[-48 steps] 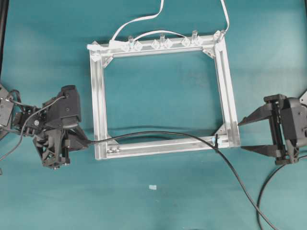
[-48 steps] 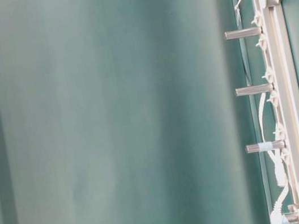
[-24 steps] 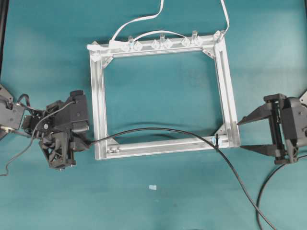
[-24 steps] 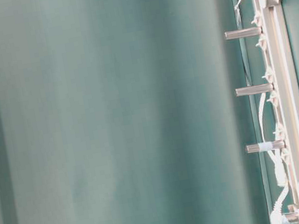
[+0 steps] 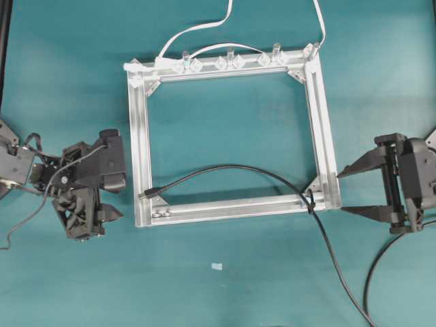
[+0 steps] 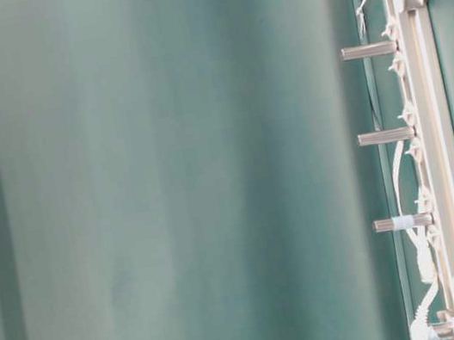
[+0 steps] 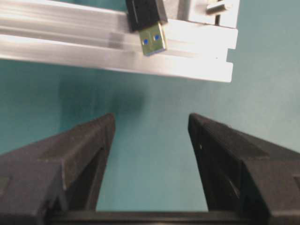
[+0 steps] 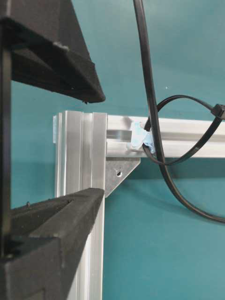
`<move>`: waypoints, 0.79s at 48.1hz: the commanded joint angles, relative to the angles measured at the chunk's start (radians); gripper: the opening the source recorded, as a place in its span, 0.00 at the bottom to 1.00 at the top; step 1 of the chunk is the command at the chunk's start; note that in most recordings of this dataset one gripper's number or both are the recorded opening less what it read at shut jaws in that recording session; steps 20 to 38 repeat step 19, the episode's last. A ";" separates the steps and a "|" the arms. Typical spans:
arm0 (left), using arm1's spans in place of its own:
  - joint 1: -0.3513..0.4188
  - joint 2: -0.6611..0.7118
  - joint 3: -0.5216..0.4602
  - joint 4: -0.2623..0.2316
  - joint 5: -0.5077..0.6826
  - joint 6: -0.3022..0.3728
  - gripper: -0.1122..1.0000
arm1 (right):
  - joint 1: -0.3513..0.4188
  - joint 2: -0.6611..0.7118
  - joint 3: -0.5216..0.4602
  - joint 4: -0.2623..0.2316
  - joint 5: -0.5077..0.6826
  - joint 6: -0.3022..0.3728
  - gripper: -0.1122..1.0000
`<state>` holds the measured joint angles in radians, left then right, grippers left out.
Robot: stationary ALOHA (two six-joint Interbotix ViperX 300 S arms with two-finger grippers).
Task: Insert the wire through the string loop located on the right side.
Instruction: 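Open the left gripper to set the plug down on the frame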
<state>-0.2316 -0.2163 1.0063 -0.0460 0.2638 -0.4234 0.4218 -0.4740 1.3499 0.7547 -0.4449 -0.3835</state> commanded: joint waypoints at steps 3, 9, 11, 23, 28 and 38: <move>0.026 -0.083 -0.014 0.011 0.000 0.031 0.67 | 0.002 -0.008 -0.012 -0.005 -0.023 -0.003 0.84; 0.040 -0.144 -0.012 0.011 -0.002 0.064 0.67 | 0.002 -0.023 -0.012 -0.003 -0.060 -0.003 0.84; 0.044 -0.164 -0.012 0.011 -0.002 0.077 0.67 | 0.002 -0.031 -0.009 -0.003 -0.075 -0.005 0.84; 0.071 -0.218 -0.002 0.011 -0.011 0.110 0.67 | -0.014 -0.081 0.006 -0.003 -0.147 -0.005 0.84; 0.071 -0.218 -0.002 0.011 -0.011 0.110 0.67 | -0.014 -0.081 0.006 -0.003 -0.147 -0.005 0.84; 0.071 -0.218 -0.002 0.011 -0.011 0.110 0.67 | -0.014 -0.081 0.006 -0.003 -0.147 -0.005 0.84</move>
